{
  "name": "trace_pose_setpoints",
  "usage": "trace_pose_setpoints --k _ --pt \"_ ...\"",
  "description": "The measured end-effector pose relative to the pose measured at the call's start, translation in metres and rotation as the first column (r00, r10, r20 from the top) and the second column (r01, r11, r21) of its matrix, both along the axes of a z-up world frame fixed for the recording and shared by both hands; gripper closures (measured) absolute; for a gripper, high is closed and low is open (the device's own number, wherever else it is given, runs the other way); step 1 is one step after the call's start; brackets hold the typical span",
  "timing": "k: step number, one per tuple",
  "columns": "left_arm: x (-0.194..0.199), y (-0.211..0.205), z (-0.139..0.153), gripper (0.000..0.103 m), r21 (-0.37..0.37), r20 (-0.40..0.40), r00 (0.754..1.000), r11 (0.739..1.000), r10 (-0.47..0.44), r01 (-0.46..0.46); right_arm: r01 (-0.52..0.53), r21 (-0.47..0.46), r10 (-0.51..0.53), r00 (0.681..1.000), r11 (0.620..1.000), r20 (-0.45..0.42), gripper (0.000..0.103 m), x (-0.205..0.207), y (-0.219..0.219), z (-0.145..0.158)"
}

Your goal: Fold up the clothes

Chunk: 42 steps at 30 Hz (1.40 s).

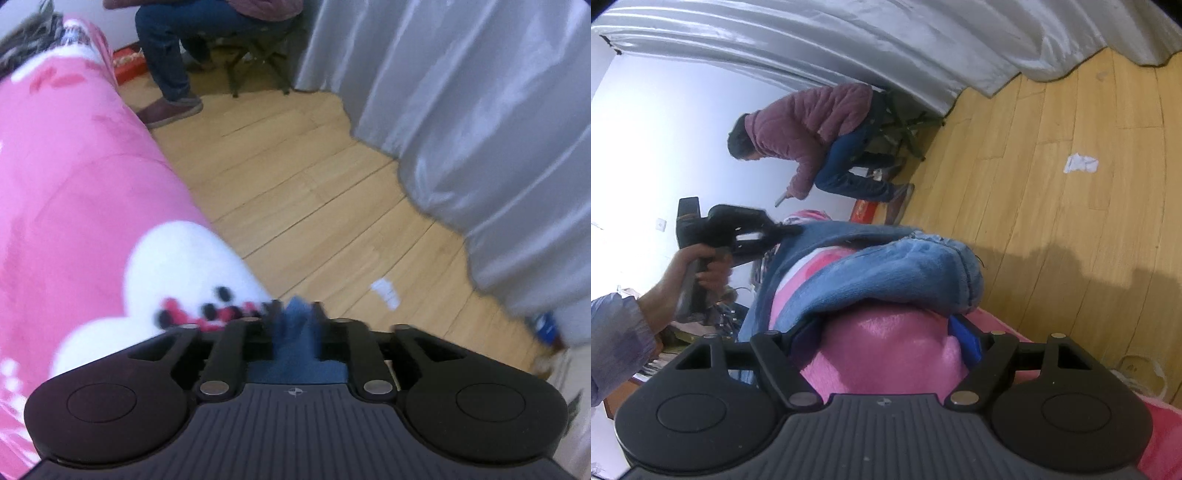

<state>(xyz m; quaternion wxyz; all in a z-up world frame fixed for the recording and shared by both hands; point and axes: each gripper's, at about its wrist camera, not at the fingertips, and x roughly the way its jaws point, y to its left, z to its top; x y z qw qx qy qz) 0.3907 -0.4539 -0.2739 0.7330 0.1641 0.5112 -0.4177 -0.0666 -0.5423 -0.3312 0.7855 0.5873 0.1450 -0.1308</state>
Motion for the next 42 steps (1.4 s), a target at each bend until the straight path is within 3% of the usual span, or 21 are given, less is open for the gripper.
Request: trace_pose_setpoints --k 4,6,8,10,12,15,18,20,22,26,30,34,37,38,40,41,42 --pt "-0.008 0.022 0.048 0.073 -0.081 0.051 0.999 0.997 -0.003 0.007 0.007 0.054 -0.008 1.000 0.998 0.017 0.024 -0.001 -0.005 -0.005" --pt "-0.012 0.051 0.083 0.073 -0.114 0.056 0.998 0.993 0.026 -0.020 0.009 -0.013 -0.009 1.000 1.000 -0.004 0.024 0.000 0.000 0.002" --pt "-0.020 0.090 0.116 0.073 -0.112 0.119 0.991 0.992 0.067 -0.054 0.001 -0.048 -0.002 1.000 0.999 -0.018 0.024 0.002 0.002 0.007" --pt "-0.030 0.139 0.146 0.073 -0.068 0.201 0.972 0.992 0.118 -0.106 0.004 -0.001 -0.004 1.000 1.000 -0.005 0.024 0.001 -0.002 0.002" --pt "-0.042 0.197 0.170 0.073 0.027 0.314 0.934 0.982 0.170 -0.188 0.004 0.030 -0.004 1.000 1.000 0.002 0.024 0.000 -0.005 0.000" --pt "-0.065 0.294 0.189 0.073 0.152 0.439 0.868 0.933 0.232 -0.326 0.000 0.079 -0.001 1.000 0.997 0.013 0.024 -0.001 -0.009 -0.003" --pt "-0.087 0.391 0.189 0.073 0.175 0.450 0.817 0.861 0.362 -0.478 0.005 0.213 -0.011 1.000 0.977 0.024 0.024 -0.006 -0.020 -0.012" --pt "-0.094 0.447 0.182 0.072 0.164 0.439 0.781 0.815 0.444 -0.555 0.011 0.202 -0.009 1.000 0.979 -0.010 0.024 -0.011 -0.022 -0.002" --pt "-0.094 0.495 0.171 0.071 0.143 0.436 0.745 0.778 0.505 -0.612 0.002 0.117 0.002 0.999 0.993 -0.038 0.025 -0.015 -0.018 0.018" --pt "-0.067 0.561 0.153 0.060 0.045 0.377 0.697 0.740 0.610 -0.671 -0.114 -0.127 0.112 0.993 0.985 -0.021 0.025 0.000 0.004 0.090" --pt "-0.024 0.591 0.132 0.052 -0.022 0.396 0.639 0.702 0.660 -0.712 -0.291 -0.372 0.316 0.949 0.882 0.007 0.025 0.070 0.066 0.152" --pt "0.015 0.619 0.107 0.050 -0.096 0.298 0.585 0.633 0.755 -0.768 -0.439 -0.464 0.463 0.884 0.769 -0.067 0.025 0.134 0.122 0.166" --pt "0.024 0.625 0.105 0.051 -0.202 0.277 0.569 0.626 0.774 -0.754 -0.467 -0.520 0.475 0.871 0.716 -0.127 0.025 0.156 0.144 0.160" --pt "0.028 0.624 0.105 0.051 -0.203 0.276 0.569 0.626 0.775 -0.753 -0.476 -0.533 0.480 0.865 0.700 -0.143 0.025 0.163 0.149 0.158" --pt "0.031 0.625 0.108 0.051 -0.227 0.259 0.574 0.627 0.777 -0.745 -0.493 -0.511 0.478 0.861 0.704 -0.173 0.025 0.178 0.151 0.149" --pt "0.034 0.627 0.108 0.053 -0.246 0.216 0.591 0.629 0.777 -0.737 -0.495 -0.497 0.472 0.863 0.713 -0.183 0.025 0.184 0.151 0.145" --pt "0.038 0.630 0.107 0.080 -0.263 0.163 0.618 0.637 0.769 -0.724 -0.501 -0.491 0.469 0.861 0.713 -0.197 0.025 0.188 0.152 0.141"
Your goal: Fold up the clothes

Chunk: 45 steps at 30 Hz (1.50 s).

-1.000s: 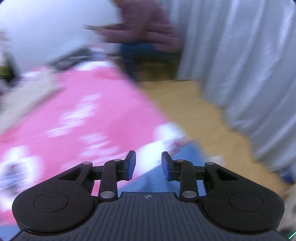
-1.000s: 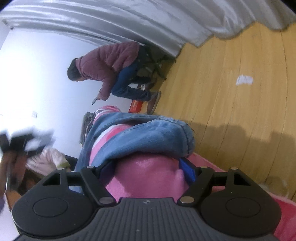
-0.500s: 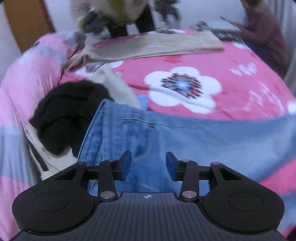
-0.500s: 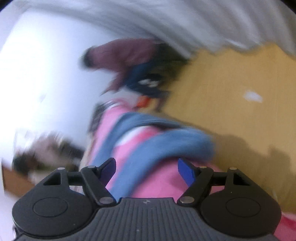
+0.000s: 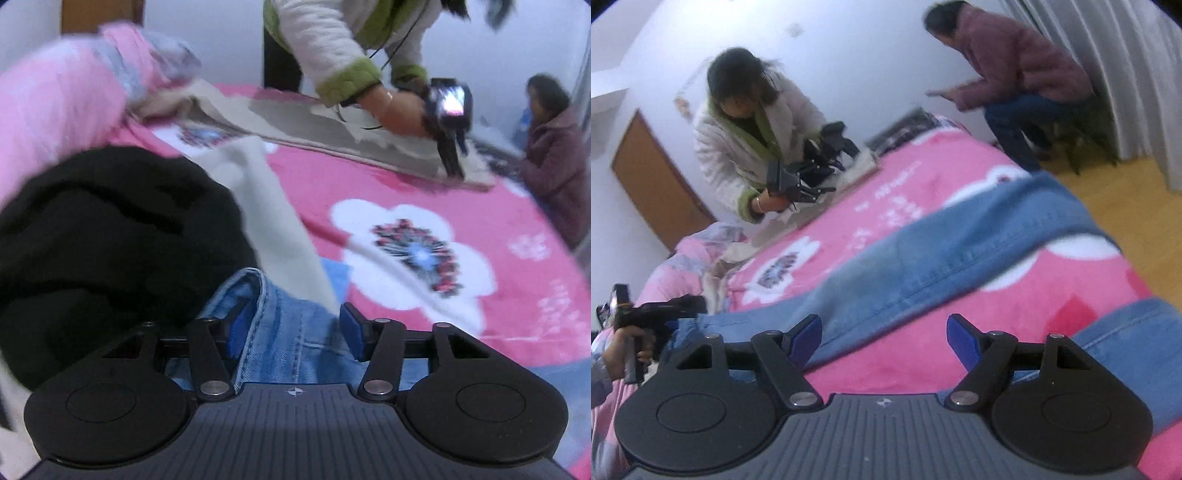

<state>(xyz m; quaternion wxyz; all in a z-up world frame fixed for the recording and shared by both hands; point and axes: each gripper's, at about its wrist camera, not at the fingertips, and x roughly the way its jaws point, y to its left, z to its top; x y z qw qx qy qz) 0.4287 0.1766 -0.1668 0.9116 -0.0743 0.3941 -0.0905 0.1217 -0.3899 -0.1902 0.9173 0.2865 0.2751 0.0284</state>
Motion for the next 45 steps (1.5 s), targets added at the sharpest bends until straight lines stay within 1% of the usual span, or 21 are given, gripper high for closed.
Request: trace_pose_setpoints --k 1,8,12,14,16,20,22,23,24,26,27,29,31,33,35,36,38,40,42,44,45 --pt "0.003 0.002 0.000 0.100 -0.024 -0.022 1.000 1.000 -0.019 0.019 -0.005 -0.021 0.005 1.000 1.000 -0.014 0.025 -0.002 0.001 -0.004" --pt "0.020 0.015 0.020 0.100 -0.020 0.105 0.992 0.997 0.076 -0.074 -0.063 -0.210 0.050 0.996 0.976 -0.071 0.028 -0.007 0.010 -0.034" --pt "0.049 0.024 -0.010 0.094 0.049 0.065 0.988 0.989 0.136 -0.140 -0.132 -0.423 0.114 0.991 0.897 -0.067 0.031 -0.017 0.031 -0.048" --pt "0.054 0.020 -0.025 0.094 0.123 0.071 0.992 0.987 0.100 -0.108 -0.141 -0.430 0.120 0.990 0.892 -0.077 0.031 -0.018 0.032 -0.048" --pt "0.052 0.017 -0.025 0.094 0.143 0.069 0.994 0.985 0.085 -0.094 -0.154 -0.426 0.130 0.988 0.891 -0.084 0.031 -0.017 0.030 -0.048" --pt "0.052 0.031 -0.002 0.093 0.041 0.005 0.995 0.994 0.103 -0.103 -0.148 -0.419 0.122 0.989 0.896 -0.089 0.031 -0.016 0.031 -0.044" --pt "0.044 0.038 0.018 0.083 0.009 -0.003 0.993 0.993 0.116 -0.116 -0.120 -0.381 0.094 0.992 0.917 -0.084 0.031 -0.012 0.027 -0.038" --pt "0.036 0.036 0.028 0.078 0.055 0.028 0.989 0.988 0.144 -0.145 -0.097 -0.350 0.075 0.994 0.932 -0.075 0.031 -0.012 0.024 -0.033" --pt "0.028 0.034 0.039 0.061 0.112 0.064 0.983 0.978 0.170 -0.177 -0.075 -0.319 0.059 0.997 0.945 -0.058 0.031 -0.013 0.020 -0.028" --pt "0.011 0.024 0.058 0.044 0.335 0.186 0.959 0.904 0.213 -0.266 -0.047 -0.271 0.044 0.999 0.962 -0.018 0.031 -0.018 0.013 -0.016" --pt "0.005 0.019 0.064 0.044 0.416 0.214 0.955 0.865 0.206 -0.280 -0.038 -0.261 0.039 0.999 0.964 -0.003 0.030 -0.020 0.010 -0.009" --pt "-0.014 0.009 0.072 0.044 0.499 0.214 0.969 0.840 0.120 -0.214 -0.014 -0.284 0.019 1.000 0.959 0.015 0.030 -0.027 0.005 0.004" --pt "-0.044 -0.015 0.074 0.044 0.491 0.163 0.987 0.868 -0.010 -0.072 0.041 -0.299 -0.036 0.999 0.953 0.021 0.029 -0.040 -0.005 0.015" --pt "-0.076 -0.045 0.075 0.044 0.453 0.106 0.983 0.887 -0.147 0.084 0.114 -0.271 -0.114 0.993 0.956 0.013 0.028 -0.058 -0.022 0.017" --pt "-0.111 -0.088 0.068 0.044 0.383 0.014 0.943 0.873 -0.333 0.302 0.203 -0.228 -0.208 0.978 0.952 -0.001 0.028 -0.082 -0.043 0.015" --pt "-0.128 -0.115 0.063 0.044 0.333 -0.038 0.896 0.840 -0.443 0.429 0.246 -0.209 -0.253 0.967 0.947 -0.010 0.028 -0.095 -0.053 0.012" --pt "-0.164 -0.174 0.052 0.044 0.226 -0.114 0.762 0.731 -0.637 0.644 0.300 -0.170 -0.311 0.949 0.939 -0.042 0.027 -0.116 -0.073 0.005" --pt "-0.196 -0.227 0.042 0.042 0.137 -0.148 0.631 0.616 -0.762 0.776 0.322 -0.131 -0.333 0.939 0.938 -0.080 0.027 -0.134 -0.088 -0.003" --pt "-0.223 -0.281 0.029 0.041 0.094 -0.188 0.494 0.485 -0.849 0.869 0.334 -0.109 -0.344 0.934 0.936 -0.096 0.027 -0.150 -0.097 -0.009" --pt "-0.243 -0.326 0.012 0.041 0.123 -0.250 0.404 0.385 -0.880 0.915 0.349 -0.087 -0.357 0.928 0.933 -0.104 0.027 -0.162 -0.102 -0.015" --pt "-0.248 -0.339 0.003 0.041 0.147 -0.290 0.378 0.349 -0.879 0.925 0.355 -0.070 -0.361 0.926 0.932 -0.108 0.027 -0.168 -0.105 -0.019"
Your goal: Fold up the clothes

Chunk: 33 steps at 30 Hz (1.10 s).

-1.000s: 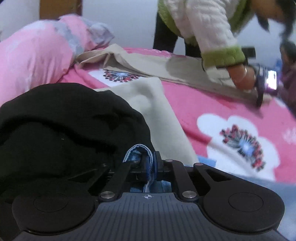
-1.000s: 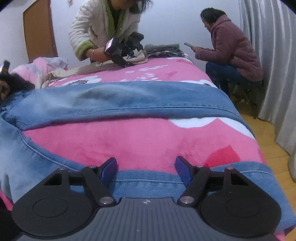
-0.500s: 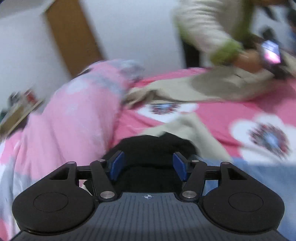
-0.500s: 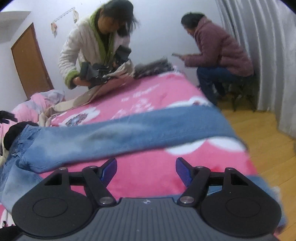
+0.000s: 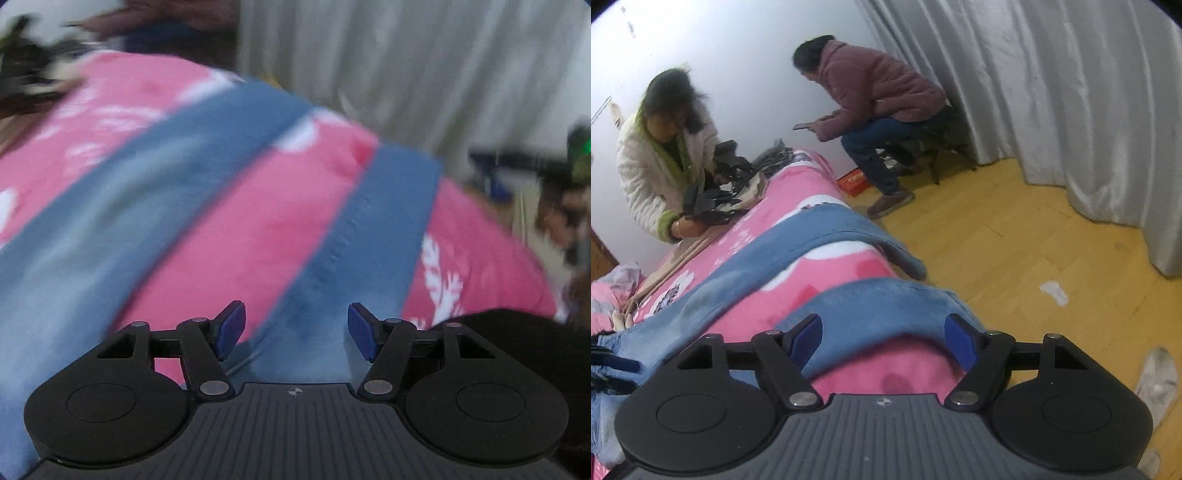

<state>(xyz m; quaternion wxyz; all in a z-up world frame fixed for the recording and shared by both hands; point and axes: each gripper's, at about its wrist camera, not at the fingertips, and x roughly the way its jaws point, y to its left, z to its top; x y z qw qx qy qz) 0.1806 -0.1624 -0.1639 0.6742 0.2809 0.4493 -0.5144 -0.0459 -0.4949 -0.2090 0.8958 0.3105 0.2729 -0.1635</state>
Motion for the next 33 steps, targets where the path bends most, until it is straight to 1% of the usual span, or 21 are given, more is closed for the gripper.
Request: trace_pose_setpoints --k 2,3,4,5,7,9,11,12,14,16,17,19,21,23,24,25,27,28,29,30,33 --pt "-0.006 -0.017 -0.014 0.046 0.079 0.023 0.999 0.996 -0.034 0.032 -0.004 0.031 0.004 1.000 0.999 0.009 0.027 -0.009 -0.001 -0.006" --pt "-0.007 -0.020 -0.018 0.067 0.106 0.035 0.999 0.994 -0.037 0.033 -0.009 0.041 0.008 1.000 0.999 0.012 0.027 -0.012 0.000 -0.008" --pt "-0.009 -0.017 -0.017 0.103 0.095 0.029 0.999 0.995 -0.015 0.012 -0.021 0.047 0.020 1.000 0.999 0.017 0.026 -0.013 0.001 -0.010" --pt "-0.008 -0.012 -0.011 0.103 0.079 0.027 1.000 0.997 0.010 -0.012 -0.036 0.048 0.036 0.999 0.998 0.019 0.026 -0.013 0.002 -0.011" --pt "-0.018 -0.003 0.011 0.103 0.032 0.044 0.999 0.999 -0.006 0.005 -0.059 0.051 0.058 0.998 0.997 0.016 0.026 -0.012 0.003 -0.013" --pt "-0.031 0.005 0.030 0.103 0.015 0.012 1.000 1.000 -0.023 0.023 -0.090 0.073 0.088 0.996 0.993 0.034 0.026 -0.010 0.004 -0.012" --pt "-0.047 0.008 0.043 0.103 0.005 -0.012 0.999 0.999 -0.035 0.035 -0.162 0.099 0.155 0.985 0.982 0.076 0.026 -0.006 0.008 -0.007" --pt "-0.055 0.008 0.048 0.103 0.002 -0.020 0.999 0.999 -0.039 0.040 -0.226 0.107 0.216 0.972 0.968 0.093 0.025 -0.003 0.012 -0.003" --pt "-0.070 0.011 0.058 0.103 -0.018 -0.001 0.999 0.999 -0.042 0.042 -0.400 0.085 0.391 0.914 0.912 0.105 0.025 0.006 0.027 0.007" --pt "-0.082 0.015 0.067 0.103 -0.052 0.026 0.999 0.998 -0.031 0.033 -0.549 -0.009 0.547 0.831 0.836 0.105 0.026 0.012 0.048 0.024" --pt "-0.084 0.018 0.070 0.103 -0.067 0.031 0.999 0.998 -0.020 0.022 -0.599 -0.070 0.603 0.792 0.798 0.098 0.025 0.014 0.058 0.033" --pt "-0.085 0.021 0.075 0.103 -0.086 0.023 1.000 0.996 0.003 -0.001 -0.661 -0.224 0.687 0.725 0.716 0.055 0.020 0.020 0.078 0.048" --pt "-0.080 0.023 0.080 0.103 -0.109 0.003 1.000 0.994 0.017 -0.017 -0.707 -0.371 0.758 0.652 0.603 -0.012 0.019 0.031 0.096 0.057" --pt "-0.078 0.027 0.091 0.103 -0.132 -0.019 0.999 0.991 0.026 -0.029 -0.744 -0.459 0.807 0.584 0.485 -0.094 0.023 0.046 0.110 0.065" --pt "-0.077 0.030 0.097 0.103 -0.142 -0.029 0.999 0.989 0.028 -0.032 -0.759 -0.478 0.823 0.556 0.443 -0.121 0.027 0.051 0.116 0.071" --pt "-0.077 0.033 0.102 0.103 -0.155 -0.026 0.999 0.987 0.031 -0.035 -0.768 -0.490 0.837 0.532 0.411 -0.131 0.027 0.054 0.118 0.077" --pt "-0.071 0.042 0.114 0.103 -0.182 -0.031 0.998 0.981 0.059 -0.064 -0.779 -0.503 0.860 0.495 0.374 -0.126 0.026 0.054 0.119 0.089" --pt "-0.062 0.044 0.117 0.103 -0.198 -0.010 0.996 0.976 0.086 -0.086 -0.782 -0.505 0.867 0.483 0.364 -0.123 0.025 0.054 0.119 0.094" --pt "-0.049 0.044 0.118 0.103 -0.204 0.010 0.994 0.973 0.112 -0.107 -0.780 -0.509 0.867 0.483 0.363 -0.122 0.025 0.055 0.119 0.096" --pt "-0.031 0.041 0.117 0.103 -0.211 0.033 0.990 0.969 0.138 -0.128 -0.770 -0.516 0.859 0.497 0.375 -0.118 0.025 0.058 0.118 0.095" --pt "0.036 0.025 0.101 0.103 -0.237 0.080 0.979 0.958 0.187 -0.163 -0.724 -0.515 0.800 0.589 0.460 -0.114 0.025 0.077 0.111 0.086"
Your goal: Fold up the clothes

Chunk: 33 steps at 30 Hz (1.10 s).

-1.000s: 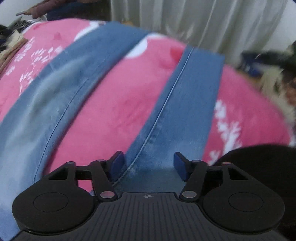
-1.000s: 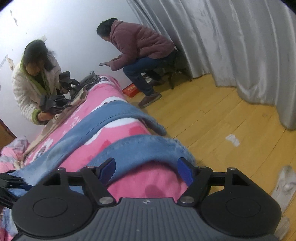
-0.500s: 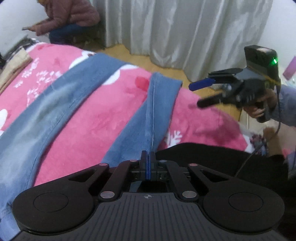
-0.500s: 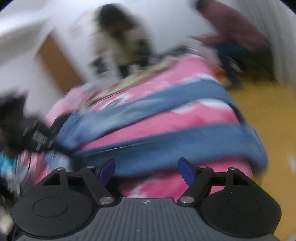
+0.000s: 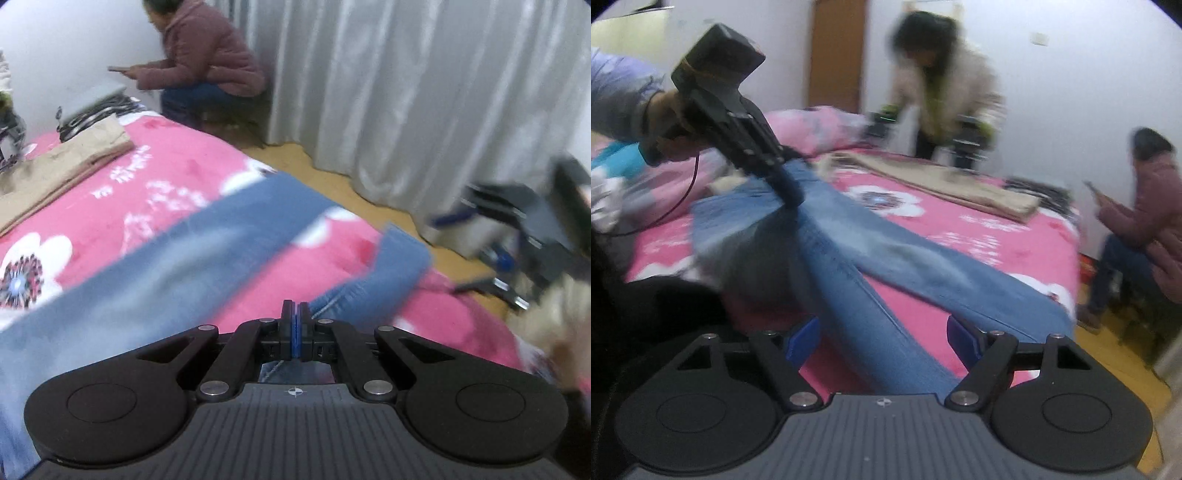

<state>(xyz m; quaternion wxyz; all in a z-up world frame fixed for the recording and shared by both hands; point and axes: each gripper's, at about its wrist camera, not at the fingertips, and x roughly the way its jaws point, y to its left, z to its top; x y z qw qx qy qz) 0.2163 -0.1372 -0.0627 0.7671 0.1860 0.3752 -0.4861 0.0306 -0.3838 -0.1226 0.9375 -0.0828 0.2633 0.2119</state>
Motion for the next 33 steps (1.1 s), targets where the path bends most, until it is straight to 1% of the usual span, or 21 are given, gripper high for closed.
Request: trace_pose_setpoints --k 2,3,4,5,7,9,11,14,15,16,18,20,21,22,24,25,27,29,31,32,33 --pt "0.050 -0.015 -0.028 0.099 0.060 0.125 0.989 0.994 0.081 -0.089 0.086 0.007 -0.086 0.996 0.996 -0.024 0.025 0.016 -0.008 -0.012" --pt "0.078 -0.025 -0.053 0.097 0.150 0.240 0.961 0.972 0.139 -0.178 0.131 0.002 -0.131 0.990 0.991 -0.049 0.024 0.024 -0.012 -0.020" --pt "0.099 -0.031 -0.073 0.098 0.226 0.340 0.919 0.931 0.200 -0.287 0.178 -0.011 -0.178 0.981 0.984 -0.080 0.025 0.034 -0.016 -0.030" --pt "0.115 -0.033 -0.086 0.098 0.262 0.392 0.882 0.887 0.263 -0.381 0.221 -0.025 -0.222 0.969 0.975 -0.111 0.026 0.042 -0.019 -0.039" --pt "0.126 -0.015 -0.080 0.096 0.164 0.315 0.873 0.884 0.373 -0.437 0.304 -0.035 -0.306 0.939 0.952 -0.155 0.027 0.048 -0.029 -0.049" --pt "0.109 0.012 -0.060 0.084 0.051 0.147 0.921 0.927 0.361 -0.372 0.355 0.004 -0.350 0.922 0.935 -0.167 0.026 0.040 -0.042 -0.051" --pt "0.078 0.027 -0.049 0.079 0.084 0.082 0.952 0.949 0.296 -0.303 0.336 0.089 -0.316 0.931 0.938 -0.185 0.024 0.023 -0.056 -0.053" --pt "0.019 0.055 -0.044 0.068 0.136 0.047 0.980 0.970 0.195 -0.200 0.234 0.092 -0.208 0.950 0.968 -0.232 0.020 0.013 -0.054 -0.064" --pt "0.002 0.064 -0.046 0.060 0.152 0.035 0.983 0.971 0.183 -0.186 0.186 0.080 -0.159 0.951 0.979 -0.266 0.020 0.015 -0.048 -0.070" --pt "-0.011 0.071 -0.051 0.045 0.169 0.027 0.983 0.969 0.179 -0.181 0.137 0.068 -0.110 0.947 0.988 -0.301 0.018 0.017 -0.042 -0.075" --pt "-0.026 0.080 -0.070 0.029 0.218 -0.012 0.985 0.962 0.171 -0.164 0.103 0.013 -0.095 0.951 0.995 -0.295 0.021 0.023 -0.030 -0.084" --pt "-0.027 0.076 -0.098 0.032 0.296 -0.040 0.988 0.946 0.148 -0.130 0.154 -0.013 -0.151 0.952 0.988 -0.265 0.024 0.037 -0.026 -0.091" --pt "-0.023 0.074 -0.109 0.060 0.316 -0.029 0.987 0.938 0.159 -0.142 0.192 0.003 -0.185 0.947 0.981 -0.264 0.035 0.046 -0.028 -0.092" --pt "-0.017 0.073 -0.114 0.093 0.318 -0.033 0.982 0.934 0.183 -0.164 0.228 0.027 -0.213 0.940 0.973 -0.265 0.050 0.056 -0.032 -0.093" --pt "0.001 0.076 -0.103 0.099 0.256 -0.097 0.962 0.940 0.256 -0.225 0.244 0.057 -0.219 0.935 0.968 -0.279 0.088 0.068 -0.037 -0.085" --pt "0.011 0.082 -0.091 0.098 0.218 -0.135 0.953 0.947 0.271 -0.238 0.238 0.043 -0.217 0.935 0.970 -0.280 0.093 0.071 -0.036 -0.076" --pt "0.030 0.096 -0.071 0.094 0.150 -0.193 0.927 0.944 0.320 -0.295 0.213 -0.022 -0.212 0.946 0.977 -0.244 0.093 0.069 -0.036 -0.053" --pt "0.060 0.105 -0.071 0.081 0.126 -0.246 0.892 0.925 0.380 -0.359 0.182 -0.013 -0.178 0.941 0.983 -0.288 0.092 0.081 -0.046 -0.037" --pt "0.080 0.104 -0.095 0.060 0.171 -0.242 0.884 0.914 0.400 -0.368 0.162 -0.015 -0.156 0.912 0.987 -0.379 0.077 0.111 -0.057 -0.042" --pt "0.090 0.104 -0.107 0.055 0.193 -0.236 0.880 0.908 0.411 -0.372 0.171 -0.018 -0.163 0.897 0.985 -0.410 0.072 0.127 -0.061 -0.048" --pt "0.097 0.104 -0.120 0.048 0.211 -0.223 0.877 0.900 0.425 -0.383 0.194 -0.018 -0.182 0.883 0.981 -0.432 0.055 0.142 -0.064 -0.056"
